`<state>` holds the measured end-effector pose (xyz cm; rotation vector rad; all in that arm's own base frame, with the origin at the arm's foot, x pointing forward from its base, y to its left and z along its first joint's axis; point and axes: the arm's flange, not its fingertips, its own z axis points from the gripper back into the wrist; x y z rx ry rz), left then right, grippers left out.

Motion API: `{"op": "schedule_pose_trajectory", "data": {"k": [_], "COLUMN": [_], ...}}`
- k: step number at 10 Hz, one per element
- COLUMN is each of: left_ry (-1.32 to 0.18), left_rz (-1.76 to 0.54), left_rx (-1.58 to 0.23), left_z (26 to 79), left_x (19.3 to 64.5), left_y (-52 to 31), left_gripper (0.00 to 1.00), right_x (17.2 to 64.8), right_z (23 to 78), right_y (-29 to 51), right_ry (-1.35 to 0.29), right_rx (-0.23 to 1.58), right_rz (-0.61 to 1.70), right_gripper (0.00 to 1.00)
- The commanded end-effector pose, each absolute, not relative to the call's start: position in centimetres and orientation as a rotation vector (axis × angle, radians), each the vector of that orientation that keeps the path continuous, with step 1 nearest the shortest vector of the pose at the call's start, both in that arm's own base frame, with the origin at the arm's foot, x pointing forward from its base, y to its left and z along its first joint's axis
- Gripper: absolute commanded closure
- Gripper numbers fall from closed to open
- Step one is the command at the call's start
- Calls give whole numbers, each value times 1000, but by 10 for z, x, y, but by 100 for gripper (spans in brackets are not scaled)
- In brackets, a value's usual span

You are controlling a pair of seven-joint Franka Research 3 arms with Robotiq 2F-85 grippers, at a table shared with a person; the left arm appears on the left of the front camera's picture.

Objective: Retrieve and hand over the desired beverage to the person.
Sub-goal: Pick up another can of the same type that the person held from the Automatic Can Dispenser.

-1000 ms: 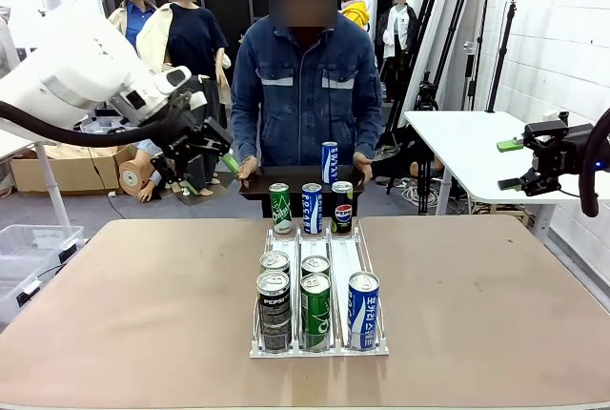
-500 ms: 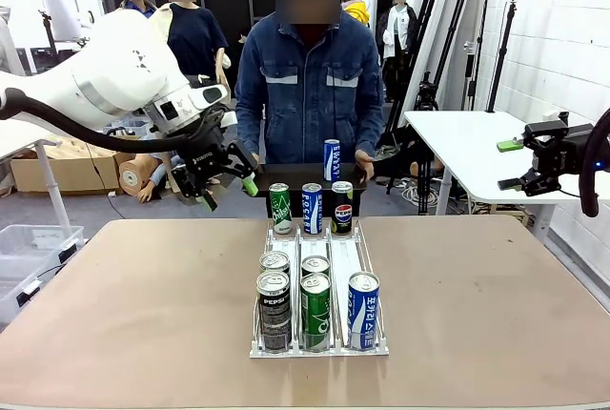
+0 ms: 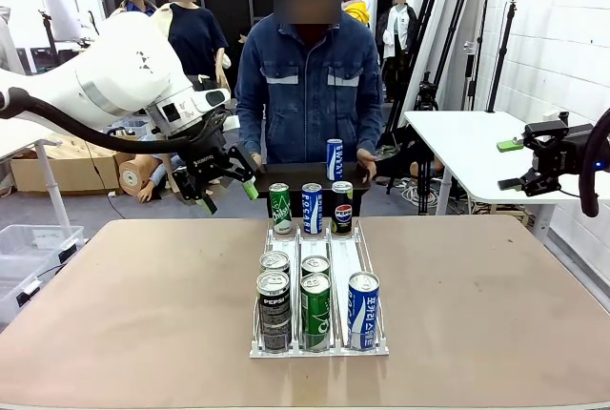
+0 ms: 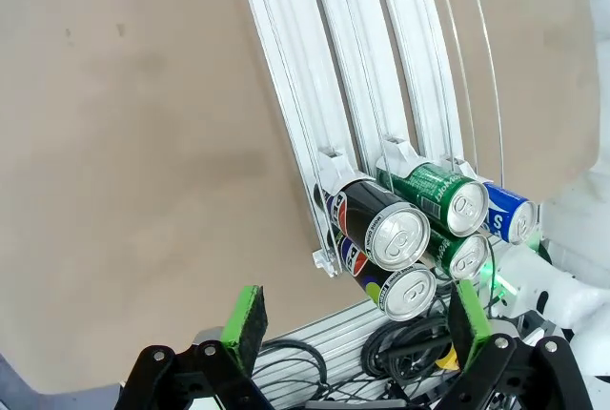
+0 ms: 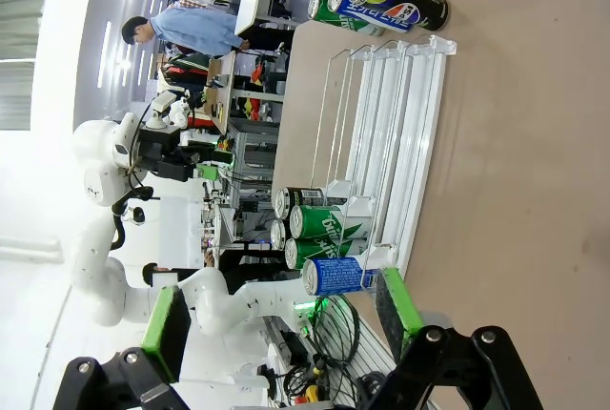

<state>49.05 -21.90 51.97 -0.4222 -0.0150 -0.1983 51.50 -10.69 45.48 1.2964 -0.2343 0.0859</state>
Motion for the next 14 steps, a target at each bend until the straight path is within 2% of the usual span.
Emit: {"op": "schedule_pose_trajectory", "data": {"k": [1, 3, 9, 14], "left_ry": [-25, -15, 50, -14], "left_rz": [-193, -198, -434, -416], "left_rx": [-428, -422, -445, -334], "left_z": [521, 520, 525, 511], "left_x": [491, 490, 468, 449], "left_y": [-219, -219, -234, -294], "left_gripper": [0, 0, 0, 0], "right_x": [514, 514, 514, 514], "right_z": [454, 454, 454, 454], "right_y": [-106, -106, -106, -106], "right_ry": [-234, -234, -234, -234], "right_rx": [1294, 1294, 1294, 1294], "right_rz": [77, 77, 77, 77], "right_gripper": [0, 0, 0, 0]}}
